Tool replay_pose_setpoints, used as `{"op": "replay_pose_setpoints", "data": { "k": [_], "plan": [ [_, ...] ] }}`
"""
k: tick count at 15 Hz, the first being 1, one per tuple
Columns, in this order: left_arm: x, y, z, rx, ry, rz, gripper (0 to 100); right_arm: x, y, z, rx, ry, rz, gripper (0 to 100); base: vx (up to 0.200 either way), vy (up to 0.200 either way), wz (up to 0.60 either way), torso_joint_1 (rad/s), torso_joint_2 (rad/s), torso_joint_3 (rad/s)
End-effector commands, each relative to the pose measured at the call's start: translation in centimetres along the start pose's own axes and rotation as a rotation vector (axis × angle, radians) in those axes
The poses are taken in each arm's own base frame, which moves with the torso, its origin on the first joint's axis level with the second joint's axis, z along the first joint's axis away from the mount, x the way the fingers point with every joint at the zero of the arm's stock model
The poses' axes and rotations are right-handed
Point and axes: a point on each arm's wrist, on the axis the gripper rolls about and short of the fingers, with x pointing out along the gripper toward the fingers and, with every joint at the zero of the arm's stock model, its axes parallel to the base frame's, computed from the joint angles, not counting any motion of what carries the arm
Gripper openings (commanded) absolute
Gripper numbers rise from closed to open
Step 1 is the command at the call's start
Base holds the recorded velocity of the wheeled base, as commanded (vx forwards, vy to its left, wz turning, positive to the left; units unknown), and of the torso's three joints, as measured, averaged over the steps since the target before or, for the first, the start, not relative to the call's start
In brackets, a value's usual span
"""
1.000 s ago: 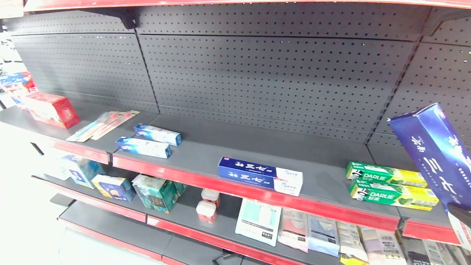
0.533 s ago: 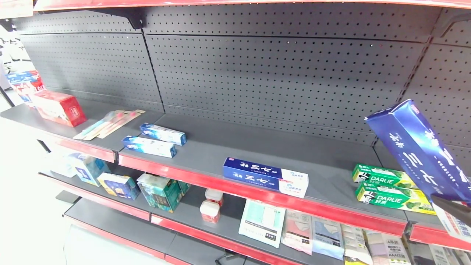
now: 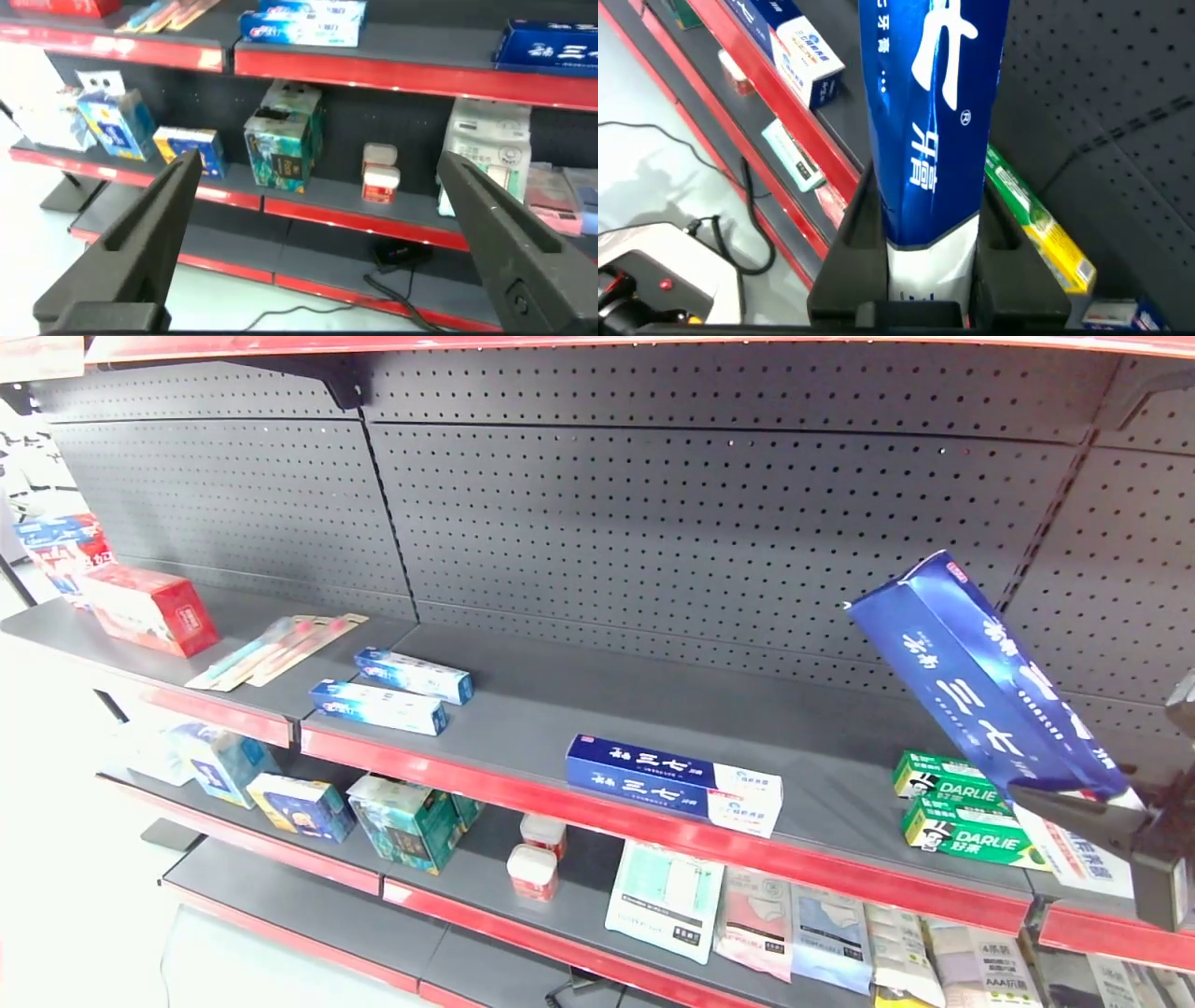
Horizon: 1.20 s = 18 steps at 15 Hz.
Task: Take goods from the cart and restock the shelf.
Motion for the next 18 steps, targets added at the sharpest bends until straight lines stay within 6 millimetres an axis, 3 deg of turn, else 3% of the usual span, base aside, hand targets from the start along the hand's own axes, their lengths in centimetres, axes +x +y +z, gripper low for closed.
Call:
{"op": "replay_pose_setpoints", "data": {
  "k": [1, 5, 9, 12, 14, 18],
  "plan": [
    [0.1, 0.0, -0.3, -0.001, 0.010, -0.001, 100, 1.8, -0.1, 0.6, 0.020, 0.029, 0.044, 0, 0.000, 0.000, 0.00, 0.000, 0.00, 0.000],
    [0.1, 0.0, -0.4, -0.029, 0.009, -0.009, 100, 3.4, -0.8, 2.0, 0.072, 0.026, 0.055, 0, 0.000, 0.000, 0.00, 0.000, 0.00, 0.000],
    [0.4, -0.4, -0.5, -0.046, -0.029, -0.121, 100, 4.7, -0.8, 1.8, 0.101, 0.061, 0.074, 0, 0.000, 0.000, 0.00, 0.000, 0.00, 0.000],
    [0.4, -0.3, -0.5, 0.083, -0.036, -0.065, 100, 5.7, -1.0, 2.0, 0.102, 0.080, 0.085, 0, 0.000, 0.000, 0.00, 0.000, 0.00, 0.000],
    [0.4, -0.2, -0.5, -0.028, -0.033, -0.029, 100, 6.4, -0.9, 2.3, 0.096, 0.081, 0.098, 0, 0.000, 0.000, 0.00, 0.000, 0.00, 0.000],
    [0.4, -0.5, -0.5, -0.005, -0.033, -0.176, 100, 7.8, -1.0, 3.0, 0.083, 0.033, 0.093, 0, 0.000, 0.000, 0.00, 0.000, 0.00, 0.000]
  ]
}}
